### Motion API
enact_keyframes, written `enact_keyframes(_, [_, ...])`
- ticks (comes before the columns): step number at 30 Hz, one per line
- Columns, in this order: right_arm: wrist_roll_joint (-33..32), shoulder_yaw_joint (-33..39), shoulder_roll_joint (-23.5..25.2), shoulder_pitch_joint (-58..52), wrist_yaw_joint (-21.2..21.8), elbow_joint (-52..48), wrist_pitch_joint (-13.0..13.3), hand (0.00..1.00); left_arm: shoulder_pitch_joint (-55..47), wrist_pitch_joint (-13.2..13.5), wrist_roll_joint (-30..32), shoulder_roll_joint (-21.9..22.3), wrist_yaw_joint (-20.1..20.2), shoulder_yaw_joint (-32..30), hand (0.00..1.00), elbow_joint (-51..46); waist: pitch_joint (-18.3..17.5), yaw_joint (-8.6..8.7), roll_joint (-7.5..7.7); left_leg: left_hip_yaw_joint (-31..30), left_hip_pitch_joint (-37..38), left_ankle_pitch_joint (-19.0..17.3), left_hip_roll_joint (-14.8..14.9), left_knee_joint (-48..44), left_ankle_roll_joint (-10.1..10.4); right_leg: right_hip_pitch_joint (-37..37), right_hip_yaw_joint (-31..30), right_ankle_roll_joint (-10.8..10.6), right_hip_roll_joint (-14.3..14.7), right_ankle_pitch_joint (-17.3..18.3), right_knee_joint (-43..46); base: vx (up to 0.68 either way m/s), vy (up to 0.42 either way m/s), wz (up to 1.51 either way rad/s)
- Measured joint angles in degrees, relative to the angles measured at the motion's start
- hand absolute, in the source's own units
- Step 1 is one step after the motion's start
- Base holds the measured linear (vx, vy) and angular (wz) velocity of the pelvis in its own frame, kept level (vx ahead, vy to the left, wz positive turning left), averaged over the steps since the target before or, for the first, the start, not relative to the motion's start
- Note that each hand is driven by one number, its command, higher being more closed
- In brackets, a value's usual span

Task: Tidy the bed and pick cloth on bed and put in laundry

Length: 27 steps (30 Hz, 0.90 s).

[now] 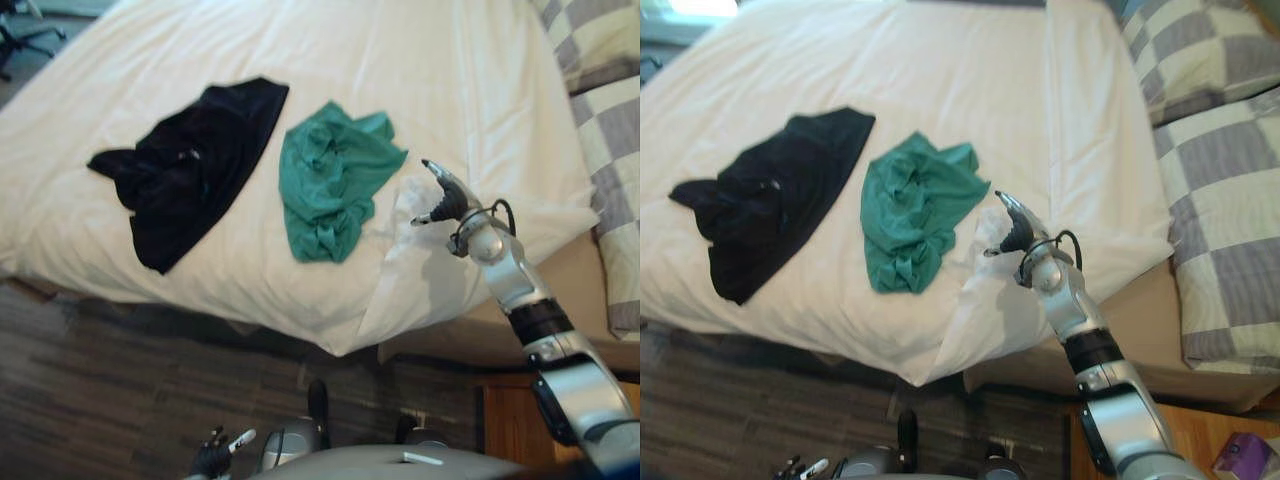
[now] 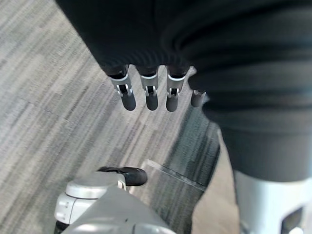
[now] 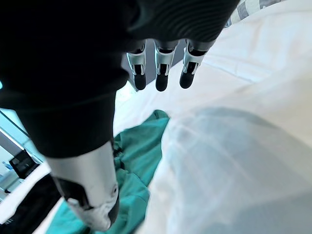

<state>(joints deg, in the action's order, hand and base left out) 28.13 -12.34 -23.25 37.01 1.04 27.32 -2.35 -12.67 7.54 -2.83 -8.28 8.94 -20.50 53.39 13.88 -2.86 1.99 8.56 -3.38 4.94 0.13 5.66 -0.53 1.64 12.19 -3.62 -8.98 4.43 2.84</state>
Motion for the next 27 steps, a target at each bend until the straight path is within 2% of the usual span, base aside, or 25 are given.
enact_keyframes(3, [2.17,-0.08,-1.02,3.99,-1.38,3.5,-1.53,0.0,2.41,0.13,-0.63,-1.99,0.01,0.04,0.0,-1.68,3.46,-0.42,0.18,-1.01,-2.12,1.39,0.75,0.01,0.2,-1.68,0.04,0.48,0.86,-0.63,0.15,-0.14,0.002,0.14])
enact_keyframes(9, [4.83,-2.07,-5.69,8.23,-1.43,6.59,-1.84,0.0,5.1,0.38,-1.16,-5.61,0.56,-0.3,0.0,-2.59,5.88,-1.25,0.22,-1.23,-5.73,2.78,1.78,0.3,0.59,-5.25,-0.48,1.13,1.97,-0.71,0.63,-0.13,0.011,0.02])
enact_keyframes(11, [5.98,-3.61,-7.35,10.24,-1.36,8.76,-1.76,0.0,6.88,0.51,-1.17,-7.53,1.2,-0.67,0.0,-2.57,7.8,-1.55,0.72,-1.33,-6.0,3.37,2.42,0.33,0.89,-5.72,-0.57,1.76,2.56,-0.32,1.25,-0.1,-0.004,0.01])
enact_keyframes(12, [6.37,-3.95,-7.54,10.9,-1.32,9.33,-1.74,1.0,7.26,0.51,-1.17,-8.21,1.31,-0.77,0.0,-2.57,8.02,-1.61,1.03,-1.31,-6.54,3.47,2.65,0.33,0.83,-6.28,-0.61,2.1,2.75,-0.12,1.28,-0.1,-0.01,-0.02])
enact_keyframes(14, [6.95,-4.13,-9.09,13.34,-0.27,11.01,-1.79,1.0,9.57,0.71,-1.18,-10.91,2.5,-1.34,0.0,-2.53,9.15,-2.23,1.87,-1.31,-9.27,4.24,3.59,0.32,1.15,-8.95,-0.58,2.67,3.47,-0.57,1.19,-0.07,-0.016,0.0])
enact_keyframes(17, [6.4,-4.11,-10.45,14.89,1.82,14.05,-2.9,1.0,11.89,2.2,-2.92,-12.4,4.21,-1.17,0.0,-2.47,10.89,-3.25,1.96,-1.36,-9.94,4.92,3.76,0.32,1.36,-9.45,-0.56,2.52,3.83,-1.09,1.17,0.01,-0.015,0.03])
enact_keyframes(20, [4.75,-3.78,-10.7,15.14,3.09,14.01,-4.19,1.0,12.92,2.39,-3.45,-12.62,4.35,0.53,0.0,-2.93,10.96,-3.56,1.97,-1.34,-9.96,4.93,3.5,0.3,1.3,-9.46,-0.55,2.34,3.7,-1.22,1.22,0.07,-0.016,0.03])
enact_keyframes(23, [-0.68,-3.24,-10.68,14.83,2.87,13.5,-7.35,1.0,14.52,-1.66,-3.41,-11.67,1.83,4.99,0.0,-7.33,11.04,-4.12,2.13,-1.65,-9.96,5.16,3.54,0.23,1.0,-9.32,-0.43,2.4,3.81,-1.17,1.22,0.09,-0.024,0.04])
enact_keyframes(25, [-4.6,-1.35,-10.32,13.5,0.8,13.01,-8.18,1.0,15.01,-3.72,-3.31,-9.62,-0.3,6.41,0.0,-9.47,11.11,-4.27,2.27,-1.92,-9.8,5.18,3.59,0.18,1.01,-9.06,-0.41,2.44,3.91,-1.15,1.23,0.07,-0.028,0.07])
enact_keyframes(26, [-8.75,1.07,-9.17,11.59,-1.89,12.3,-8.59,1.0,15.22,-5.21,-3.21,-7.91,-2.02,7.46,0.0,-9.95,11.1,-4.23,2.41,-2.19,-9.53,5.18,3.66,0.18,1.01,-8.71,-0.39,2.45,4.02,-1.14,1.25,0.04,-0.018,0.07])
enact_keyframes(27, [-10.31,2.13,-8.43,10.57,-3.03,11.93,-8.7,1.0,15.23,-5.8,-3.18,-7.29,-2.72,7.77,0.0,-9.95,11.05,-4.17,2.58,-2.23,-9.4,5.17,3.7,0.19,1.02,-8.55,-0.39,2.46,4.06,-1.14,1.26,0.05,-0.022,0.06])
